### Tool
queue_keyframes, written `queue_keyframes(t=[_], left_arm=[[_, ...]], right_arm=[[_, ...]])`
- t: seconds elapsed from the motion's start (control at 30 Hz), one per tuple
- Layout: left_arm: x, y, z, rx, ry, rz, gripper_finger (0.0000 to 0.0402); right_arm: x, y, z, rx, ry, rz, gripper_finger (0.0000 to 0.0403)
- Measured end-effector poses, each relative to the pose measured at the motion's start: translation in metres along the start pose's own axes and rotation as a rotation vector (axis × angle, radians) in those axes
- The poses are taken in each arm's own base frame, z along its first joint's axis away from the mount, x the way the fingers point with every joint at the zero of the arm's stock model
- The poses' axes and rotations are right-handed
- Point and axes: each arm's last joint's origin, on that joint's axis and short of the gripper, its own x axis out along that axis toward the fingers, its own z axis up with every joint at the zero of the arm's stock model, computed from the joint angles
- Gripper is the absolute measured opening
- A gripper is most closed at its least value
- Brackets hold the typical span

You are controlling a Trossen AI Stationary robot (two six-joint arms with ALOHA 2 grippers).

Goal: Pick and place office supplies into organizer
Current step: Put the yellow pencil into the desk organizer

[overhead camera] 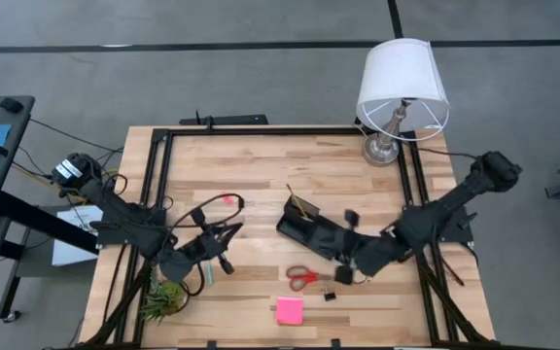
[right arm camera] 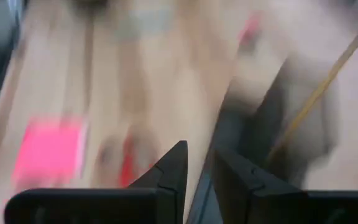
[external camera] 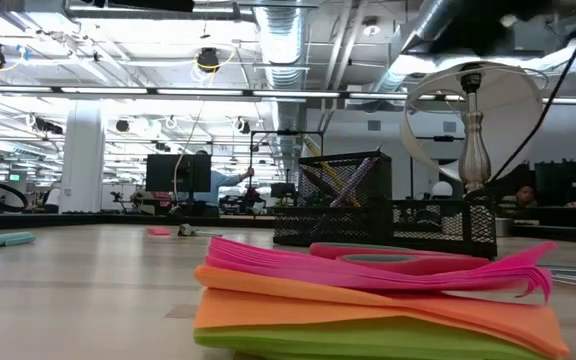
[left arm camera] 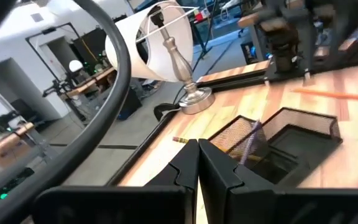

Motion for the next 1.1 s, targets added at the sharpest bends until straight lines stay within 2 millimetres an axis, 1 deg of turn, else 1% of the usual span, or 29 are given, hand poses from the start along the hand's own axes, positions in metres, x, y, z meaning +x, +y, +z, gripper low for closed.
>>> queue_keyframes(t=[0.1, 0.27, 0.37, 0.47, 0.6, 0.7, 0.8, 0.93, 1.1], left_arm=[[-0.001, 0.000, 0.000, -0.011, 0.001, -0.001, 0.0000], [0.003, 0.001, -0.001, -0.019, 0.006, 0.012, 0.0000], [0.004, 0.001, -0.001, -0.022, 0.008, 0.008, 0.0000], [0.006, 0.001, -0.001, -0.023, 0.007, -0.010, 0.0000], [0.009, 0.003, -0.001, -0.027, 0.012, 0.001, 0.0000], [0.011, 0.004, -0.001, -0.041, 0.015, 0.003, 0.0000], [0.012, 0.004, -0.001, -0.043, 0.015, -0.007, 0.0000], [0.012, 0.004, -0.002, -0.043, 0.015, -0.006, 0.0000], [0.012, 0.004, -0.002, -0.041, 0.015, -0.004, 0.0000]], right_arm=[[0.000, 0.013, -0.024, -0.036, 0.219, 0.113, 0.0064], [0.012, 0.043, -0.056, -0.174, 0.466, 0.330, 0.0064], [0.021, 0.050, -0.073, -0.200, 0.631, 0.405, 0.0063], [0.029, 0.048, -0.084, -0.232, 0.749, 0.416, 0.0063], [0.035, 0.039, -0.092, -0.305, 0.859, 0.360, 0.0063], [0.033, 0.032, -0.092, -0.382, 0.957, 0.304, 0.0063], [0.031, 0.029, -0.093, -0.496, 1.012, 0.304, 0.0063], [0.034, 0.031, -0.094, -0.564, 1.000, 0.344, 0.0063], [0.032, 0.036, -0.092, -0.644, 0.950, 0.325, 0.0063]])
